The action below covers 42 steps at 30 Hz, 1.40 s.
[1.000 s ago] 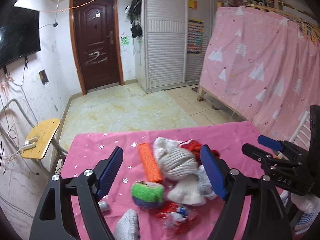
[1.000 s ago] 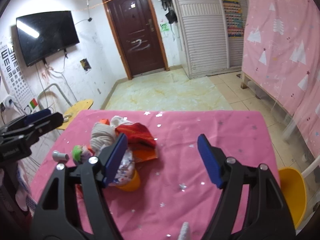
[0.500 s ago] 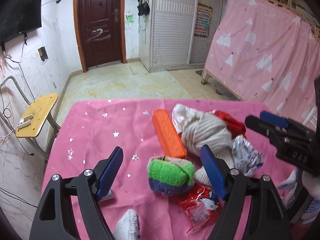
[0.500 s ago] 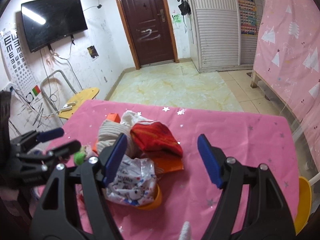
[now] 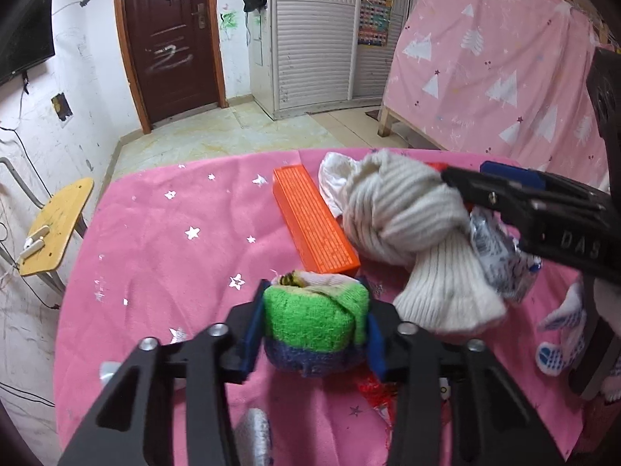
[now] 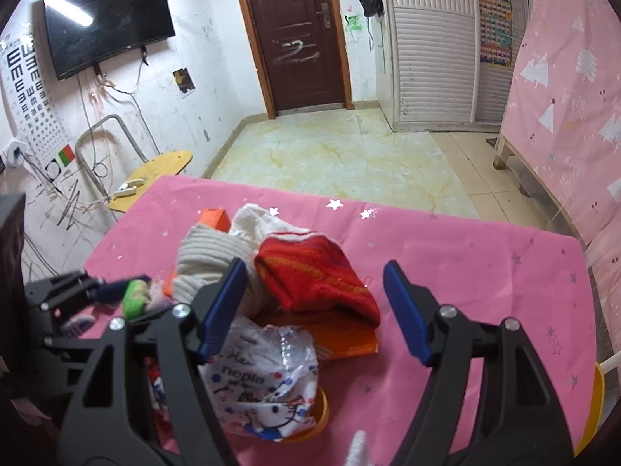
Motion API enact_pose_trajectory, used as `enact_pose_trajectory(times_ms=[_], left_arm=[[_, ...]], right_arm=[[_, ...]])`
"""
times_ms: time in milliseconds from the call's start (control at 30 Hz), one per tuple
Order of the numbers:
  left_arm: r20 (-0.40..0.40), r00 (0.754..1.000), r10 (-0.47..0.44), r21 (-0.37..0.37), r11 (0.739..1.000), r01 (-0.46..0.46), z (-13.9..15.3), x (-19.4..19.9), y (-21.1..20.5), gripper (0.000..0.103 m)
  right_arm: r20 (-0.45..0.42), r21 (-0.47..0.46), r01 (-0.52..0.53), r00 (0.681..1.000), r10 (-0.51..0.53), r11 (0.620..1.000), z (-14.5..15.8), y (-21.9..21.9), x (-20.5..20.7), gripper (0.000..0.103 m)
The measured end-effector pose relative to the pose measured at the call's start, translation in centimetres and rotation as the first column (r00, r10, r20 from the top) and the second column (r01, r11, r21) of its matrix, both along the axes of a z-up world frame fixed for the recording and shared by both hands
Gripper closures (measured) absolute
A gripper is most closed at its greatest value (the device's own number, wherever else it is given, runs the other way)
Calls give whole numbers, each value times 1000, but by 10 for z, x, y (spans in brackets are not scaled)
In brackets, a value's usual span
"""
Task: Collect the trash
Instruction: 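Grasp the green-and-blue sponge with the left tool while the right tool grasps the red knit item, then carry both items over the yellow bucket and open both tools to drop them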
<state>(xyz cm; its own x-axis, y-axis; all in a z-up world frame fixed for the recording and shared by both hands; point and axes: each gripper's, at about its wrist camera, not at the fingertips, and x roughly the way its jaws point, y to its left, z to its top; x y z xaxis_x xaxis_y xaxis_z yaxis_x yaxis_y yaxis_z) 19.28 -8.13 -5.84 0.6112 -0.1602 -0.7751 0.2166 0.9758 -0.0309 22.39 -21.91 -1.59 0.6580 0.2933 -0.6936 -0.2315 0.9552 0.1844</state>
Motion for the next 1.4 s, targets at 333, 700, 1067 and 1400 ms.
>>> enact_pose_trajectory(times_ms=[333, 700, 1067, 1400], left_arm=[[-4, 1000, 23, -39, 999, -24, -3, -4, 6, 73], [47, 995, 88, -34, 996, -86, 19, -20, 10, 73], [163, 984, 74, -44, 997, -68, 79, -40, -20, 73], [182, 982, -52, -50, 997, 62, 96, -54, -103, 73]], right_arm=[[-56, 161, -60, 996, 70, 985, -6, -13, 4, 80], [-10, 247, -29, 999, 33, 969, 11, -28, -14, 93], [96, 279, 5, 995, -33, 960, 47, -64, -53, 93], [134, 300, 89, 982, -134, 950, 54, -128, -92, 93]])
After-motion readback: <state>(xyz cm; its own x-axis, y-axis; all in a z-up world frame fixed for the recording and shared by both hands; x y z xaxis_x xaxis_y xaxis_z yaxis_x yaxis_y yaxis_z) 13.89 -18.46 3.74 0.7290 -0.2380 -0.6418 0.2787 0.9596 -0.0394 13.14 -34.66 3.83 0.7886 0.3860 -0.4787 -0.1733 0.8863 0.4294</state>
